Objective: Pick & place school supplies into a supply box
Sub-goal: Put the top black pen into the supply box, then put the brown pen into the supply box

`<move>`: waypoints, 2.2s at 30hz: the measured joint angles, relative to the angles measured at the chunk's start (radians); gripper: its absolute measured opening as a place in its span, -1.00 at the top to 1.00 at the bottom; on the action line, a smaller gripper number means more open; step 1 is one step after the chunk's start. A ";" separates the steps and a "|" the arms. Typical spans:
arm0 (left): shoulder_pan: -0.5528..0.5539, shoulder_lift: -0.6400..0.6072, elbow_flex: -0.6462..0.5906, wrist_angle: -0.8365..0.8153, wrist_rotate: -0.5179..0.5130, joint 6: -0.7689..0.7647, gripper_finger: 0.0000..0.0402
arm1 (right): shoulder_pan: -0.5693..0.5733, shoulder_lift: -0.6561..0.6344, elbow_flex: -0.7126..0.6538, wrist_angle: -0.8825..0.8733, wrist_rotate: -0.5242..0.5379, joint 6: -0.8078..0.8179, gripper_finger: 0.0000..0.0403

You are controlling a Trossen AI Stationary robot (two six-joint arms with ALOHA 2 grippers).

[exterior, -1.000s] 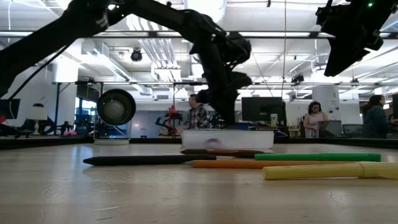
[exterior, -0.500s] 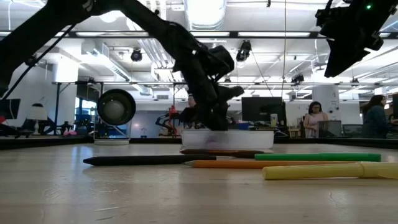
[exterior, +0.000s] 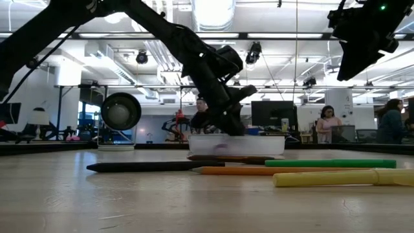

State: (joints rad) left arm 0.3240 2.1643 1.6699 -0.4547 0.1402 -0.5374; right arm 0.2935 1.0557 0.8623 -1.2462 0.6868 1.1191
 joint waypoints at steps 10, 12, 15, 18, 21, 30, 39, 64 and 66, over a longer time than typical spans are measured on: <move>0.000 0.000 -0.003 0.013 -0.015 0.000 0.68 | 0.001 0.000 0.000 0.000 -0.004 -0.003 0.32; 0.000 0.000 -0.003 0.036 -0.015 0.000 0.62 | 0.001 0.000 0.000 0.000 -0.006 -0.004 0.32; 0.000 -0.001 -0.003 0.035 -0.016 0.001 0.54 | 0.001 0.000 0.000 -0.001 -0.006 -0.004 0.32; -0.002 -0.011 -0.003 0.034 -0.016 0.043 0.50 | 0.001 0.000 0.000 -0.002 -0.006 -0.004 0.32; -0.005 -0.028 -0.003 0.023 -0.016 0.069 0.49 | 0.001 0.000 0.000 -0.004 -0.006 -0.004 0.32; -0.022 -0.027 -0.030 -0.020 -0.037 0.092 0.54 | 0.000 0.000 0.000 -0.006 -0.006 -0.012 0.32; -0.022 -0.036 -0.040 -0.017 -0.044 0.100 0.54 | 0.000 0.000 0.000 -0.007 -0.015 -0.016 0.32; -0.340 -0.369 -0.500 0.194 -0.008 0.589 0.54 | 0.001 0.001 0.000 -0.002 -0.072 -0.064 0.32; -0.350 -0.362 -0.508 0.208 -0.009 0.589 0.54 | 0.001 0.001 0.000 -0.002 -0.088 -0.073 0.32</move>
State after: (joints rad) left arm -0.0260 1.8022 1.1622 -0.2471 0.1310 0.0513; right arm 0.2943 1.0565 0.8619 -1.2484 0.5989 1.0459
